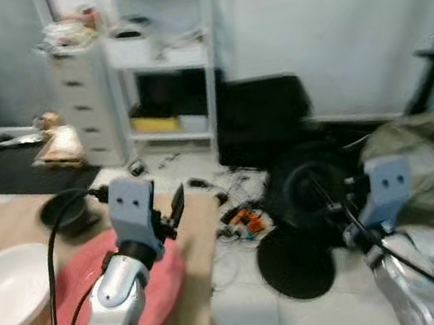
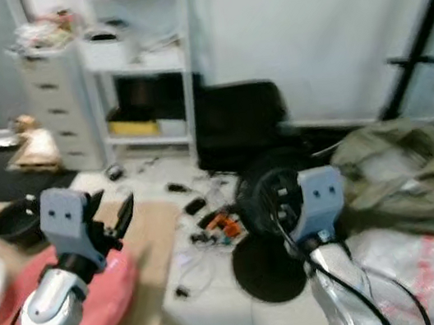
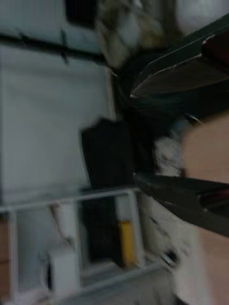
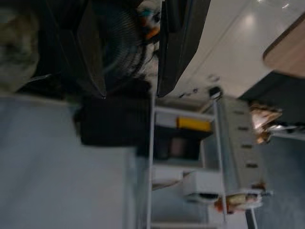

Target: Setting the table

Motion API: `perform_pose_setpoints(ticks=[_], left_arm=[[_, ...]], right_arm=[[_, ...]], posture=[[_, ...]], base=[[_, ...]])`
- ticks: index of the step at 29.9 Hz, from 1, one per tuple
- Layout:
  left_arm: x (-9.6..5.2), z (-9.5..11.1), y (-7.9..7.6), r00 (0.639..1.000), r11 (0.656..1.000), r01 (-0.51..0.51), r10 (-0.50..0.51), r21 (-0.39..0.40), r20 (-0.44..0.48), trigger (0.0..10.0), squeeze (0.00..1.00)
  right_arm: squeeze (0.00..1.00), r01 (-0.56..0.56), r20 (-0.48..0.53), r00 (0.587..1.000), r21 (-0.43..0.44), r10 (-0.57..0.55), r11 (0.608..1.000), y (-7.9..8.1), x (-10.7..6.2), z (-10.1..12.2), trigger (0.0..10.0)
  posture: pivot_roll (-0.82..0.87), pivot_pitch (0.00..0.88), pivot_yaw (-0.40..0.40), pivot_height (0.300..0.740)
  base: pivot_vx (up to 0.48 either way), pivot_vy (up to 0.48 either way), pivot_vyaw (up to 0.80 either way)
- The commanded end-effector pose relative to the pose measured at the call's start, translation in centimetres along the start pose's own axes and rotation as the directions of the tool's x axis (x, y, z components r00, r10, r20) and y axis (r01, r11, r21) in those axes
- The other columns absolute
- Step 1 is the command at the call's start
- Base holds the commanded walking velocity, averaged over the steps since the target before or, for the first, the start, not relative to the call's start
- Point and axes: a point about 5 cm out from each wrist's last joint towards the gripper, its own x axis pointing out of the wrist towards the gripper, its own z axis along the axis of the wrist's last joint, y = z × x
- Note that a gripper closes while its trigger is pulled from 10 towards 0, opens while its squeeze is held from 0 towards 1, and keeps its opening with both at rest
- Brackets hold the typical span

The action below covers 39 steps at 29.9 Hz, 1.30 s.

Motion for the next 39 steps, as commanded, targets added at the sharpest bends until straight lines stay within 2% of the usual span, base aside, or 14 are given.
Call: perform_pose_setpoints(ticks=[1, 39], left_arm=[[-0.46, -0.69, 0.50, 0.999, 1.000, -0.015, 0.016, 0.010, -0.032, 10.0, 0.00], [-0.30, -0.85, 0.20, 1.000, 1.000, -0.013, 0.013, -0.002, -0.027, 10.0, 0.00]], right_arm=[[0.00, -0.012, -0.011, 1.000, 0.010, 0.013, 1.000, 0.51, -0.19, -0.32, 10.0], [0.00, -0.023, -0.011, 1.000, -0.009, 0.023, 1.000, 0.30, 0.03, -0.09, 10.0]], posture=[[0.00, 0.010, 0.055, 0.740], [-0.02, 0.000, 0.045, 0.740]], base=[[0.000, 0.000, -0.79], [0.000, 0.000, -0.78]])
